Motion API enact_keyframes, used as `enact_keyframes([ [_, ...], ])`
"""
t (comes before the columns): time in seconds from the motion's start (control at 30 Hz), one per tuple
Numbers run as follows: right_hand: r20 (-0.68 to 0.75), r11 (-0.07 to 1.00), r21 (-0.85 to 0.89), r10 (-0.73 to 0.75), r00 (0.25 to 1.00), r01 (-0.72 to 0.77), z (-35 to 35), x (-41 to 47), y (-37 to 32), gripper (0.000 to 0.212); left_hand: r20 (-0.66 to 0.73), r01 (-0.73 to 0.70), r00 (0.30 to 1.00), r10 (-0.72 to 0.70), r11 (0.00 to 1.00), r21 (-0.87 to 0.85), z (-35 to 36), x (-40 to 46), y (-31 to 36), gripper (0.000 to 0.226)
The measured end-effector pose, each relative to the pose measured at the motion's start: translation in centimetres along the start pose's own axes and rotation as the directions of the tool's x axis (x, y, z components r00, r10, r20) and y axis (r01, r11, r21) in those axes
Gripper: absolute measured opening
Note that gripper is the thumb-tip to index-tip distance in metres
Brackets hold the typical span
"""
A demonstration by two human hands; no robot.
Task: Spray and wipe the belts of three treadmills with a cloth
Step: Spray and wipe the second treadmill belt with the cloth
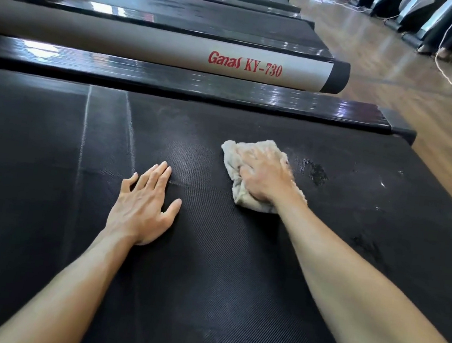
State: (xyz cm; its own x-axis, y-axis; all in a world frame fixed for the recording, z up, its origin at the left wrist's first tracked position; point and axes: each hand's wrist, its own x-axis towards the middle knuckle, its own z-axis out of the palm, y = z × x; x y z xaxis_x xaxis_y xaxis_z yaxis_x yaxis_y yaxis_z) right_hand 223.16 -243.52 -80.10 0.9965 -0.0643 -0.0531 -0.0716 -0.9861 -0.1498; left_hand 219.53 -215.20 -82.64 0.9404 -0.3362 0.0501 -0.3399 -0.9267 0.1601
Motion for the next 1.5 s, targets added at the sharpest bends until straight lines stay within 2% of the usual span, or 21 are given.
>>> enact_keyframes([
  [0.13,0.057,0.987,0.040,-0.157,0.986,0.155,1.6,0.2,-5.2,0.054,0.007,-0.001,1.000,0.001,1.000,-0.010,-0.2,0.1,0.1,0.097],
  [0.27,0.077,0.970,0.087,-0.234,0.969,0.228,0.9,-5.5,-2.0,0.074,-0.011,-0.002,1.000,0.002,1.000,-0.015,0.1,0.1,0.0,0.095],
  [0.33,0.088,0.979,0.063,-0.197,0.976,0.192,0.1,-6.8,0.8,0.076,-0.010,-0.005,1.000,0.005,1.000,-0.010,0.2,0.0,0.0,0.095],
  [0.43,0.039,0.998,0.000,-0.063,0.997,0.063,-0.3,-3.6,2.6,0.064,-0.010,0.001,1.000,-0.001,1.000,-0.001,0.1,-0.1,0.0,0.095],
  [0.5,-0.024,1.000,0.019,-0.007,1.000,0.008,-0.5,-0.7,1.1,0.049,-0.008,-0.003,1.000,0.003,1.000,0.004,0.0,-0.1,0.0,0.096],
  [0.57,-0.036,0.999,0.033,-0.009,0.999,0.010,-0.2,1.2,-1.3,0.043,-0.004,-0.005,1.000,0.005,1.000,0.002,-0.1,0.0,0.0,0.096],
  [0.7,0.041,0.985,0.039,-0.169,0.985,0.167,0.5,-1.2,-3.9,0.060,-0.005,-0.009,1.000,0.009,1.000,-0.002,0.0,0.1,0.0,0.094],
  [0.77,0.050,0.965,0.041,-0.261,0.964,0.259,0.7,-4.1,-2.4,0.074,-0.014,-0.003,1.000,0.003,1.000,0.005,0.0,0.0,0.0,0.094],
  [0.83,0.080,0.957,0.026,-0.290,0.954,0.289,0.3,-5.8,-0.1,0.081,-0.014,-0.006,1.000,0.006,1.000,0.002,-0.1,0.0,0.0,0.095],
  [0.97,0.042,0.993,0.019,-0.114,0.993,0.113,-0.5,-2.8,2.0,0.054,-0.014,-0.001,1.000,0.000,1.000,-0.016,-0.1,-0.1,0.0,0.092],
  [1.07,0.021,0.999,0.044,-0.026,0.999,0.025,-0.4,0.4,-1.3,0.043,0.001,-0.006,1.000,0.006,1.000,-0.010,0.0,-0.1,-0.1,0.087],
  [1.17,0.007,0.992,0.016,-0.123,0.992,0.123,-0.2,-0.9,-4.7,0.040,0.014,-0.004,1.000,0.004,1.000,-0.004,-0.1,0.1,0.1,0.085],
  [1.27,0.051,0.962,0.058,-0.269,0.962,0.266,0.6,-5.2,-4.0,0.049,0.000,-0.003,1.000,0.003,1.000,-0.007,0.0,0.1,-0.1,0.088],
  [1.33,0.092,0.968,0.110,-0.234,0.968,0.223,0.5,-6.1,-1.2,0.052,0.006,-0.007,1.000,0.007,1.000,-0.010,-0.1,0.2,-0.1,0.084],
  [1.4,0.085,0.988,0.075,-0.139,0.987,0.133,0.5,-4.7,1.2,0.053,0.000,0.001,1.000,-0.001,1.000,-0.015,-0.2,0.2,-0.2,0.079],
  [1.5,0.063,0.999,0.040,0.008,0.998,-0.011,0.5,-1.4,0.5,0.055,0.021,-0.022,1.000,0.022,1.000,-0.009,-0.5,0.2,-0.2,0.078],
])
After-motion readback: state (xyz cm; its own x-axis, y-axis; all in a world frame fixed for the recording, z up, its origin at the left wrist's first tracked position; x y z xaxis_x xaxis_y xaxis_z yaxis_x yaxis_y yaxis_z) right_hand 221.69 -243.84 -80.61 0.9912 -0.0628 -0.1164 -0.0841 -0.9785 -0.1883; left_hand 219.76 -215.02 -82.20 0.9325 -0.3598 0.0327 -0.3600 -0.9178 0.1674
